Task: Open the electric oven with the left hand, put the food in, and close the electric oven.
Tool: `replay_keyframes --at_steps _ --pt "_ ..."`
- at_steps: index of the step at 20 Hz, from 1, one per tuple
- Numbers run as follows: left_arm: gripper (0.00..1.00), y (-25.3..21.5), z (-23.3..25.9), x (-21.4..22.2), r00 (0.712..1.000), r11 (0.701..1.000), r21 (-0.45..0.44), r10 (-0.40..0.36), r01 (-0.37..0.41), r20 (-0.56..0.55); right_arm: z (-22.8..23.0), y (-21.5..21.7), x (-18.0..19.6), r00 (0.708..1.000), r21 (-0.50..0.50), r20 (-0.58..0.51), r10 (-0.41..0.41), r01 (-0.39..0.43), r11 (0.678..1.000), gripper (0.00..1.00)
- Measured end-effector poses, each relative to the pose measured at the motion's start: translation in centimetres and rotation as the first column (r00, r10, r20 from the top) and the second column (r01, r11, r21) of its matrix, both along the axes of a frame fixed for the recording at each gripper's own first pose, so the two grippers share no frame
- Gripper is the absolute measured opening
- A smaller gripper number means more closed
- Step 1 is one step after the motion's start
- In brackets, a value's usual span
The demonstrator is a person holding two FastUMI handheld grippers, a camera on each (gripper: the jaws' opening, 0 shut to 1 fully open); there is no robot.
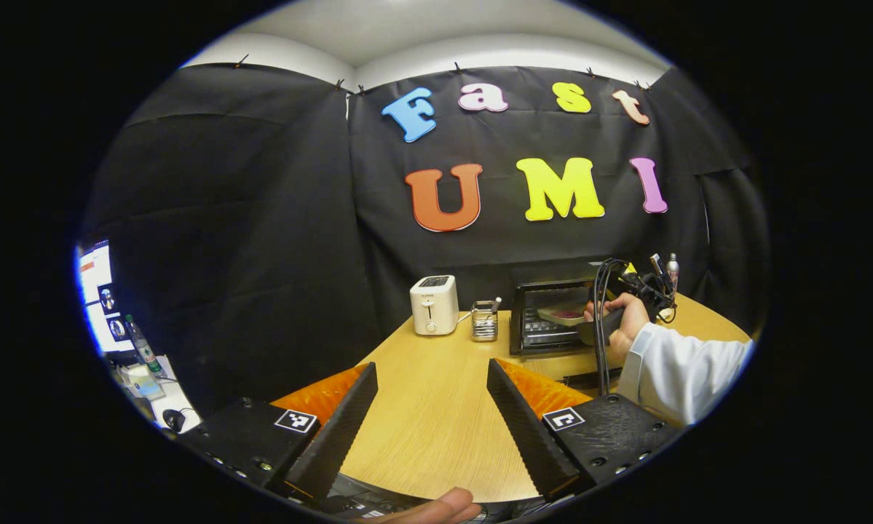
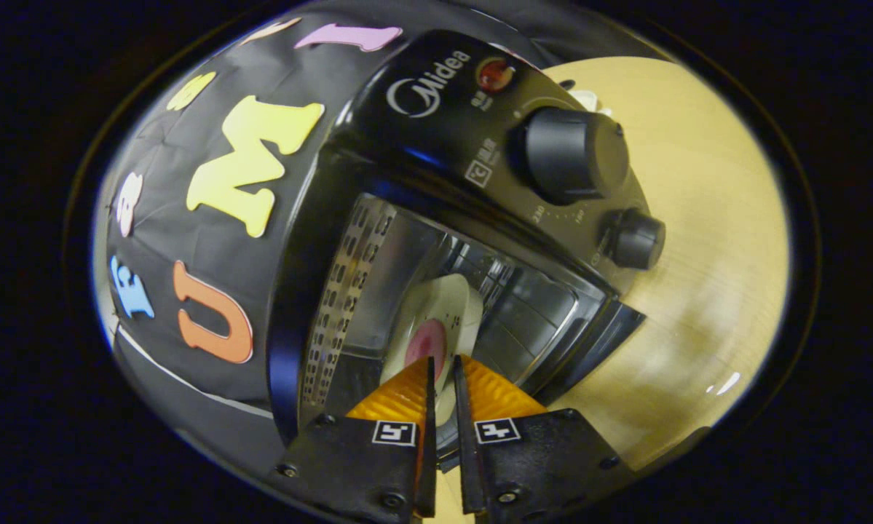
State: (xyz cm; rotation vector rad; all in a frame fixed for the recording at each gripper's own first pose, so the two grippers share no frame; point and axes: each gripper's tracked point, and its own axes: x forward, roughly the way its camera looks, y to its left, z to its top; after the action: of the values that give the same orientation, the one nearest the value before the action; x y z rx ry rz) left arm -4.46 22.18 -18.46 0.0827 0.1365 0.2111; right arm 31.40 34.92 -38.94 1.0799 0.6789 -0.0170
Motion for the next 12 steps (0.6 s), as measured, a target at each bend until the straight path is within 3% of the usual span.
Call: replay_keyframes --at_steps 1,4,6,7,9,10,12 --pt "0.97 0.0 -0.2 0.0 1.0 1.0 -0.003 -0.006 0.006 -0.003 0.1 0.0 -0.3 1.0 -0.01 0.014 0.006 -0.006 1.0 0.18" --pt "0.96 0.1 -0.5 0.1 1.0 1.0 -0.007 -0.002 0.002 -0.006 0.8 -0.2 -1.1 0.999 -0.048 0.046 0.024 -0.022 0.999 0.41" --pt "0.97 -0.1 -0.4 0.1 1.0 1.0 -0.011 -0.006 0.006 -0.004 0.6 -1.5 -1.9 0.999 -0.145 0.041 0.012 -0.005 0.989 0.61" --pt "0.97 -0.2 -0.4 0.0 1.0 1.0 -0.012 -0.009 0.009 -0.002 0.5 -2.2 -2.2 0.999 -0.182 0.041 0.001 0.006 0.983 0.8" --pt "0.97 -0.5 -0.7 0.3 1.0 1.0 -0.014 -0.021 0.021 0.003 1.4 -2.7 -3.4 0.998 -0.22 0.055 0.006 0.006 0.976 0.84" --pt "0.97 -0.8 -1.1 0.6 1.0 0.999 -0.028 -0.028 0.028 -0.002 2.0 -2.8 -4.2 0.997 -0.233 0.067 0.025 -0.009 0.973 0.92" --pt "0.97 -1.6 -2.5 1.3 0.998 0.996 -0.081 -0.049 0.046 -0.034 3.1 -3.2 -5.9 0.993 -0.27 0.089 0.081 -0.054 0.961 0.93"
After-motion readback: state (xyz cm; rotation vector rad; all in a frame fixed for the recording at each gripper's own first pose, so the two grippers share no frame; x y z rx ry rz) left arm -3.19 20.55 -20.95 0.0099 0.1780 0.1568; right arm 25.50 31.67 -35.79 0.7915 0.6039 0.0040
